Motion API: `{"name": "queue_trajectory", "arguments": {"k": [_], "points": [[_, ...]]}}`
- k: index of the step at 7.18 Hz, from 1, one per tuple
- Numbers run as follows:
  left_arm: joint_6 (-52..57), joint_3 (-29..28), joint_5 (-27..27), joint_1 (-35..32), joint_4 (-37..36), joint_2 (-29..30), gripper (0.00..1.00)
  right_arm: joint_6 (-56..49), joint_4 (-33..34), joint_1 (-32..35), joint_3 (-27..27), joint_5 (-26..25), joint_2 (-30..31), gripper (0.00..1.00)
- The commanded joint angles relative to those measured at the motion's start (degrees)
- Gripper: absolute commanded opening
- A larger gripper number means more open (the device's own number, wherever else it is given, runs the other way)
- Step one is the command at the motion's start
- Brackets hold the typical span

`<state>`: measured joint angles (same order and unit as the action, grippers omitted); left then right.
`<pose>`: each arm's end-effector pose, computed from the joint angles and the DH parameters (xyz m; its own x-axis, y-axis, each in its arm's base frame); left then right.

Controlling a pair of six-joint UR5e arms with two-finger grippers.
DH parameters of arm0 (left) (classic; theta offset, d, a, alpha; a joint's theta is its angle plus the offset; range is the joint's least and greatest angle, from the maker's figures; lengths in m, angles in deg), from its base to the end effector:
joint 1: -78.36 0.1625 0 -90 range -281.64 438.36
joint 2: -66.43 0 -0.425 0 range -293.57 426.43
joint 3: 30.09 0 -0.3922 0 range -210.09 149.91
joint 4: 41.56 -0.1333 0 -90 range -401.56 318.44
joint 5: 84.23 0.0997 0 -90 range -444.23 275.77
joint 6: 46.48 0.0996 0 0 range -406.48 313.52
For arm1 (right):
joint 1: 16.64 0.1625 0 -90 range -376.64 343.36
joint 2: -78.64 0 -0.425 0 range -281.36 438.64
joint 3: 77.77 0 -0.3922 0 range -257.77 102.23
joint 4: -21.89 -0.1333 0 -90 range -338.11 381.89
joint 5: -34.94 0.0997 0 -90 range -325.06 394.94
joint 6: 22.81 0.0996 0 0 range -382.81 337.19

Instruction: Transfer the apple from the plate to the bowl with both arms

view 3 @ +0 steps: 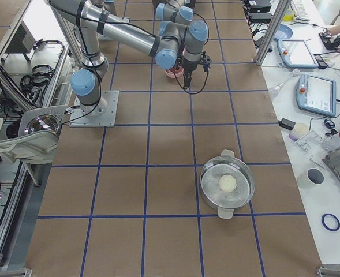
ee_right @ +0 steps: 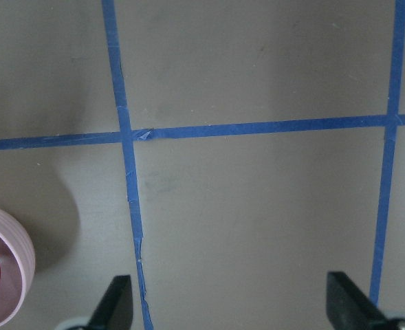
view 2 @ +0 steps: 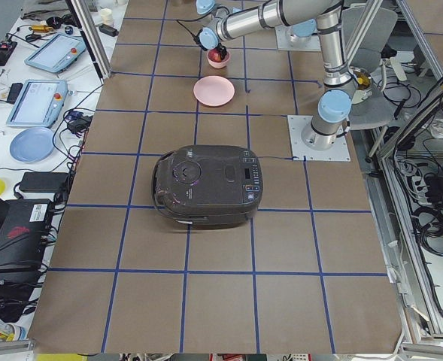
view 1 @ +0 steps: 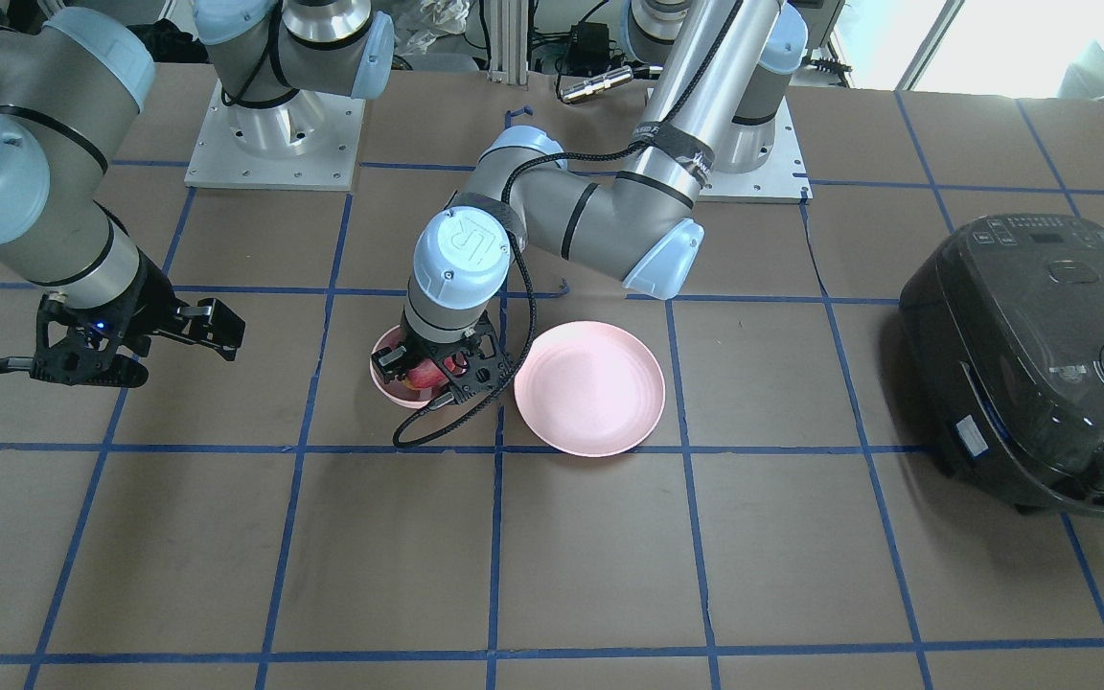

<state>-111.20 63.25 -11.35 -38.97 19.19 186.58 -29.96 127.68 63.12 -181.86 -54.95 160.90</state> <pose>-0.4351 -0.4876 0.2113 -0.7808 -0.6220 0.0585 -0.5812 0.7576 0.2970 0.0407 -0.5256 0.3282 -0.9984 0.0548 -0.0150 0.0529 0.9932 0.1042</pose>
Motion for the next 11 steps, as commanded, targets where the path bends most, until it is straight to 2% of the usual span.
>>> {"name": "queue_trajectory", "arguments": {"k": [1,3,5,6,7,8,9,10,11], "points": [[0.21,-0.26,-0.10,0.00,-0.11,0.35,0.99,-0.06,-0.14,-0.05,0.02,0.34,0.79,1.00],[1.61,-0.70,0.42,0.43,-0.02,-1.40,1.00,0.03,-0.05,-0.14,0.11,0.42,1.14,1.00],[9.33,-3.76,1.65,4.80,1.64,-4.65,1.00,1.25,-2.75,0.04,2.47,-0.36,3.94,1.00],[15.35,-6.04,1.83,7.00,6.79,-7.36,1.00,1.43,-8.69,0.12,5.79,-0.28,4.57,1.00],[22.37,-9.72,7.75,7.72,14.67,-11.04,1.00,2.65,-14.67,0.30,10.35,-0.37,5.62,1.00],[28.36,-13.76,9.11,8.16,23.36,-14.47,1.00,5.80,-17.95,0.47,13.18,-0.28,6.85,1.00],[35.03,-15.89,10.87,8.34,28.41,-18.42,1.00,6.53,-17.81,1.26,13.90,0.50,6.86,1.00],[41.54,-15.56,15.58,8.61,28.46,-20.90,1.00,8.36,-17.89,3.01,13.82,-0.10,6.86,1.00],[48.48,-15.30,18.07,8.96,28.55,-21.88,1.00,11.51,-17.81,4.77,13.82,-0.37,6.86,1.00]]}}
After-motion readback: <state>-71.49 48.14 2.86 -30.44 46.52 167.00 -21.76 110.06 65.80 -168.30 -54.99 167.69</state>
